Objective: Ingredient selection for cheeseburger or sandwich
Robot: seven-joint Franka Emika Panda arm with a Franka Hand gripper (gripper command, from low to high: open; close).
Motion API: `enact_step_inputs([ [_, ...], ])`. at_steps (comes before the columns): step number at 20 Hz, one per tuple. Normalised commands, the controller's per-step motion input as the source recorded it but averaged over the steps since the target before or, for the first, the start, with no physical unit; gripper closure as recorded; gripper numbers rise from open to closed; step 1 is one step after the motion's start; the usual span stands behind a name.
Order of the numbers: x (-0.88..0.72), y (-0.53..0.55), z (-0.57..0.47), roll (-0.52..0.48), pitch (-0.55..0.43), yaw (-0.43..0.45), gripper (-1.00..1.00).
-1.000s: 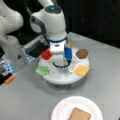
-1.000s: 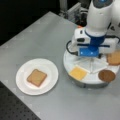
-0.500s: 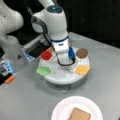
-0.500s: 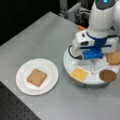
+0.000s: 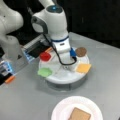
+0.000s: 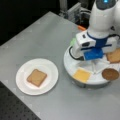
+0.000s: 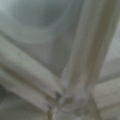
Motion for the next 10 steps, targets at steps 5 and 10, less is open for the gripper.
enact_step_inputs([
  [5,-0.06,0.08,-0.05,0.078,-0.126,0.291,-1.0],
  [10,-0.03,0.05,-0.05,0.086,-0.125,0.202,-1.0],
])
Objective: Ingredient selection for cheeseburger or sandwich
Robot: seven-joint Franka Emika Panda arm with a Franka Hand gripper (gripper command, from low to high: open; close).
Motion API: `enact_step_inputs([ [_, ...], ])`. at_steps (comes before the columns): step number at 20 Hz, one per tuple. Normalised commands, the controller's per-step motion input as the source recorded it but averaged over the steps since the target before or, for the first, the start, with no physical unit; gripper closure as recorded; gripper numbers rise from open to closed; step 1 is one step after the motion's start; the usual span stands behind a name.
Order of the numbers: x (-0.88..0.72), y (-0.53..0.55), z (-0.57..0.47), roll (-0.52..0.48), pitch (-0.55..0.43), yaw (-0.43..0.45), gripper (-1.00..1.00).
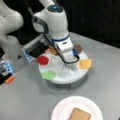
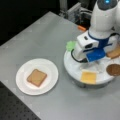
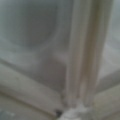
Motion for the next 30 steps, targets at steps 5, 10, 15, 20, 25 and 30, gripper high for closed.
enact_step_inputs([
  [5,0.01,0.0,-0.03,0.088,-0.115,0.177,-1.0],
  [10,0.01,0.0,0.0,0.096,-0.085,0.085,-1.0],
  [15,-0.02,0.04,0.05,0.09,-0.06,-0.013,-1.0],
  [20,-0.04,0.07,0.05,0.097,-0.037,-0.054,-1.0],
  [25,-0.05,0.09,0.06,0.087,-0.019,-0.097,-1.0],
  [30,-0.06,0.12,0.09,0.075,0.001,-0.134,-1.0],
])
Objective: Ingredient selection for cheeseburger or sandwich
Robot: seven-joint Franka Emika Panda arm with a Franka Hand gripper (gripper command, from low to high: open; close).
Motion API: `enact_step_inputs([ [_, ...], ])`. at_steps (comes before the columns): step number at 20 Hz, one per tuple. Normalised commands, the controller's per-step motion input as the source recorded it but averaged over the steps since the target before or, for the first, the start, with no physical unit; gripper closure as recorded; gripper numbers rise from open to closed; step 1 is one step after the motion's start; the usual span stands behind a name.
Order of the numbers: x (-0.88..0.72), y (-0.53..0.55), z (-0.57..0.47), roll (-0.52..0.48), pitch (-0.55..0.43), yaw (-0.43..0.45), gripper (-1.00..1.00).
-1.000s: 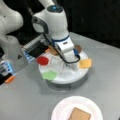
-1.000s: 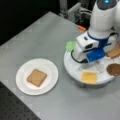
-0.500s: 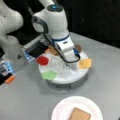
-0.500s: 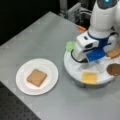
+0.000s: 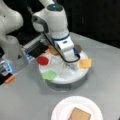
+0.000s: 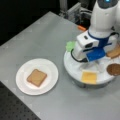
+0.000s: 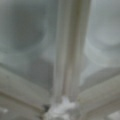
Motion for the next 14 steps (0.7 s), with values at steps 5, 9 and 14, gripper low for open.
enact_step_inputs([
  [5,-0.1,0.18,0.15,0.065,0.023,-0.141,-1.0],
  [9,-0.09,0.15,0.25,0.046,0.053,-0.118,-1.0],
  [14,-0.18,-0.01,0.38,0.108,0.109,-0.347,-1.0],
])
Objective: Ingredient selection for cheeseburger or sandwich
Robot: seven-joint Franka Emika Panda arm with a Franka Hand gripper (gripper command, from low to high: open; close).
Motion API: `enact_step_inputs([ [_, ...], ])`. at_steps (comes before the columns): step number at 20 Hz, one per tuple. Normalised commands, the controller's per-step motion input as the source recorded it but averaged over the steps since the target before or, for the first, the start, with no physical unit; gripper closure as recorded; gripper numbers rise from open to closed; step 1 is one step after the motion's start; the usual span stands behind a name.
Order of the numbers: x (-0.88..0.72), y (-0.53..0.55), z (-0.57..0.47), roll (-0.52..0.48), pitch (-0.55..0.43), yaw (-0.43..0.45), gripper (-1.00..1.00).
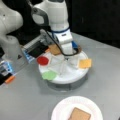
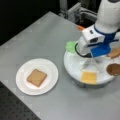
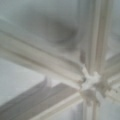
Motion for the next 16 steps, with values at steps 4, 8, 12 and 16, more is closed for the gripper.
enact_step_inputs([
  [4,-0.28,-0.13,0.39,0.131,-0.051,-0.751,-1.0],
  [8,-0.2,-0.21,0.17,0.25,-0.134,-0.78,-1.0],
  [12,-0.05,-0.3,-0.06,0.277,-0.127,-0.561,-1.0],
  [16,0.06,-0.35,-0.09,0.254,-0.101,-0.373,-1.0],
])
